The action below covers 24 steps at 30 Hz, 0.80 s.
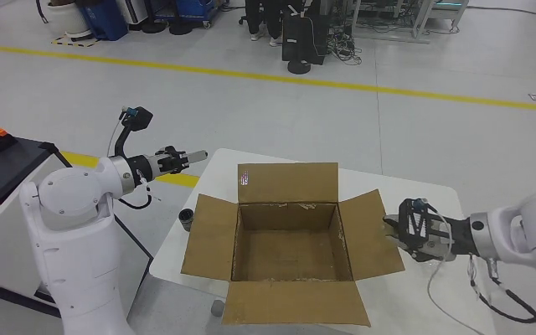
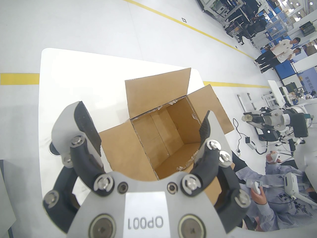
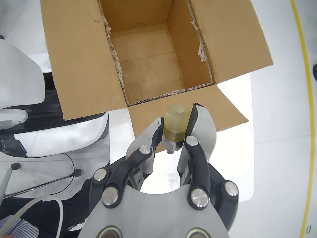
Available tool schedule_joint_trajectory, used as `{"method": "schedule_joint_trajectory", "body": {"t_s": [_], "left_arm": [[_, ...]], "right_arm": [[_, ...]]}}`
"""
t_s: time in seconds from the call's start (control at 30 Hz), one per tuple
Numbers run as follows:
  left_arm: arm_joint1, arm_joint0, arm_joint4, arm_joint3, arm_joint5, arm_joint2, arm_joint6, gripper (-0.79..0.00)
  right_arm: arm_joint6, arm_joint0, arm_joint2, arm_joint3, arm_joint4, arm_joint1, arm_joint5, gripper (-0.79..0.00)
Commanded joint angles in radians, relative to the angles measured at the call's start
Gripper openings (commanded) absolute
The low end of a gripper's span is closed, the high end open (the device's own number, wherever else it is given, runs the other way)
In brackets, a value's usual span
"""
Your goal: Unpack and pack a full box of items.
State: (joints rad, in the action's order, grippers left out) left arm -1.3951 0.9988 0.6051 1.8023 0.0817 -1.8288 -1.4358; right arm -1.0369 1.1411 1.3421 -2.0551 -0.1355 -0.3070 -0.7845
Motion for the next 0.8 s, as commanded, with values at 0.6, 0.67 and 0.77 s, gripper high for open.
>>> {"method": "schedule_joint_trajectory", "body": {"t_s": [0.6, 0.67, 0.77], "left_arm": [[0.0, 0.0, 0.0, 0.0, 0.0, 0.0, 0.0, 0.0], [0.0, 0.0, 0.0, 0.0, 0.0, 0.0, 0.0, 0.0], [0.0, 0.0, 0.0, 0.0, 0.0, 0.0, 0.0, 0.0]], "right_arm": [[-0.092, -0.558, -0.629, 0.234, 0.064, -0.25, 0.094, -0.785], [-0.092, -0.558, -0.629, 0.234, 0.064, -0.25, 0.094, -0.785], [-0.092, -0.558, -0.629, 0.234, 0.064, -0.25, 0.094, -0.785]]}}
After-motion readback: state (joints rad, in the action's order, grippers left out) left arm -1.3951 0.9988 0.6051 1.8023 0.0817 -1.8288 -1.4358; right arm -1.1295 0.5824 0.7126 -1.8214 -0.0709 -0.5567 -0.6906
